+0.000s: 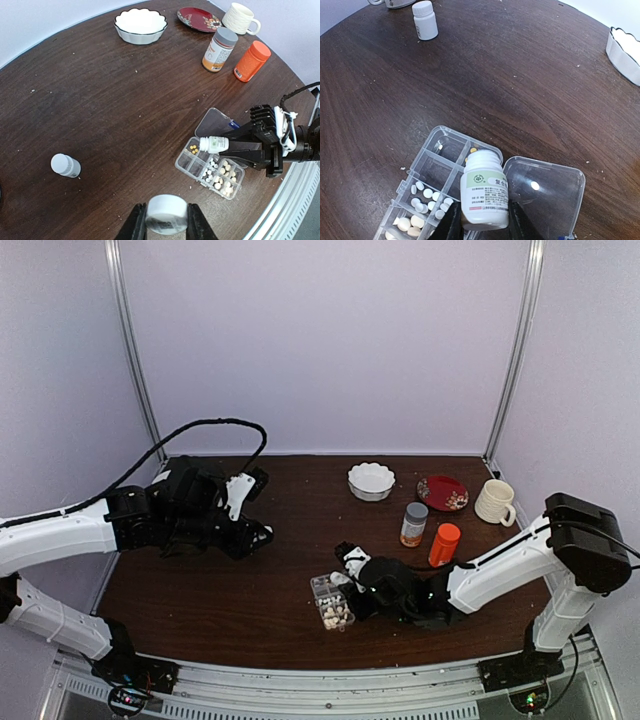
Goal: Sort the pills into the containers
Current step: Pour the pill into the compartment of the pill container, then close the lid of the pill bottle.
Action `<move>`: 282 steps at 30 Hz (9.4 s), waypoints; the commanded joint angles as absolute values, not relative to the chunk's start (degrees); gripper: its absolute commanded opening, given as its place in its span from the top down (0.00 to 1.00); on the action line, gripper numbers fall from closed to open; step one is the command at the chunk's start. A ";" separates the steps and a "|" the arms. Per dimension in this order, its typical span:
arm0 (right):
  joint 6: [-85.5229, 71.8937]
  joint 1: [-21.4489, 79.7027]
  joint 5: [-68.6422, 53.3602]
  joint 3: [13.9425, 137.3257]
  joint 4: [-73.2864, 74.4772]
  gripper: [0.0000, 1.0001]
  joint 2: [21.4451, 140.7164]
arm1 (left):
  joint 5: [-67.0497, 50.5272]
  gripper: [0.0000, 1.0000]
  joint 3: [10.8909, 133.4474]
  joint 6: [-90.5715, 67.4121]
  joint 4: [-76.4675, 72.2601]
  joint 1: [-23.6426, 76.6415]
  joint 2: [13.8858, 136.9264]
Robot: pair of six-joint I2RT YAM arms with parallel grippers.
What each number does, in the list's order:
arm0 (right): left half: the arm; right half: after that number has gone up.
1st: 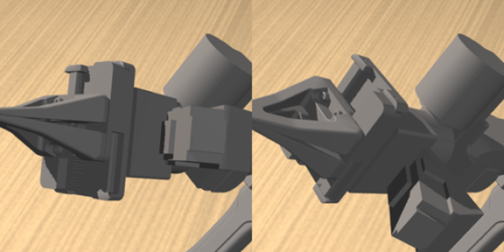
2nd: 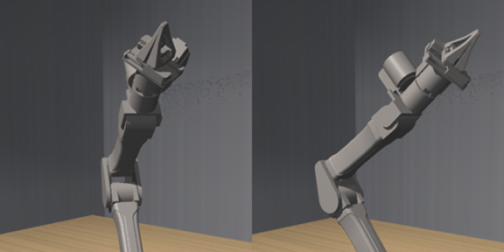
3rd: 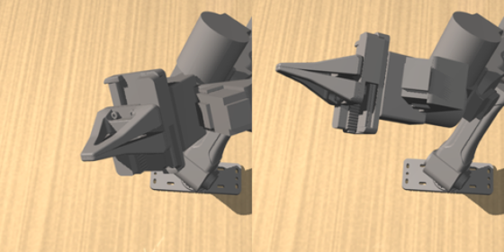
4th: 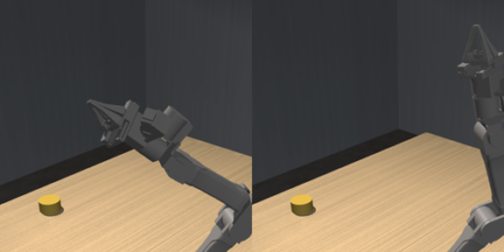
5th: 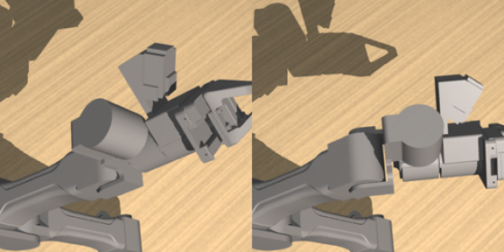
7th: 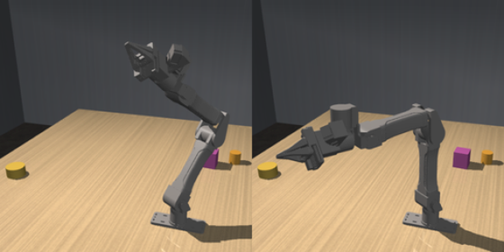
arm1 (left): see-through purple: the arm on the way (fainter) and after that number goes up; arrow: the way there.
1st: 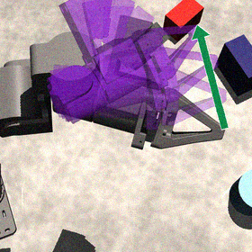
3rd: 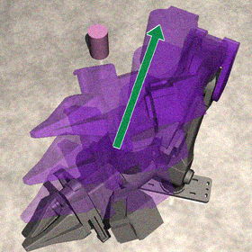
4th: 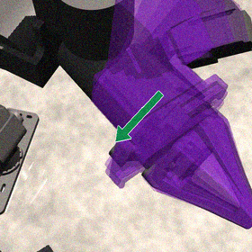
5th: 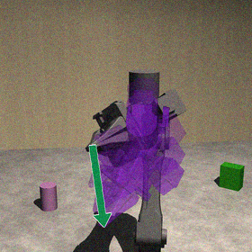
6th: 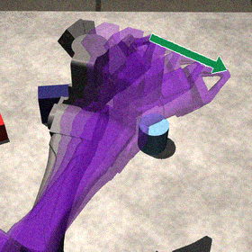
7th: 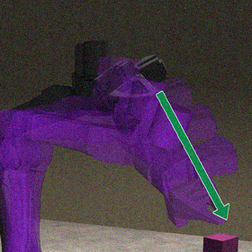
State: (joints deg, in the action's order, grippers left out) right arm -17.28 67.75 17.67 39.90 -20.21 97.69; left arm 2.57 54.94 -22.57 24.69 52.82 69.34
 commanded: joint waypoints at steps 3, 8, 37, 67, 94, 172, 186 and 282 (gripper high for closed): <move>-17.55 67.59 18.14 38.92 -22.27 1.00 95.84 | 2.02 1.00 57.04 -22.50 24.21 52.71 69.29; -17.10 67.57 18.26 42.01 -17.21 1.00 97.01 | 1.92 1.00 56.78 -22.59 24.21 52.68 69.18; -16.99 67.50 13.31 40.94 -22.67 1.00 95.68 | 1.85 1.00 56.29 -22.94 24.22 52.85 68.75; -17.35 67.64 11.67 43.62 -20.54 1.00 98.07 | 2.05 1.00 56.07 -22.76 24.43 52.94 68.46; -16.86 67.68 13.23 44.66 -17.30 1.00 97.62 | 2.11 1.00 57.08 -21.97 25.05 52.96 68.73; -15.97 68.21 13.15 47.87 -12.22 1.00 98.29 | 1.49 1.00 57.75 -22.06 25.11 53.12 69.69; -16.01 68.23 13.71 43.00 -18.96 1.00 95.44 | 1.34 1.00 56.96 -22.76 25.06 53.16 68.54; 16.55 71.55 -4.73 50.79 -25.76 1.00 62.41 | -41.36 1.00 79.41 -50.79 9.57 55.93 74.06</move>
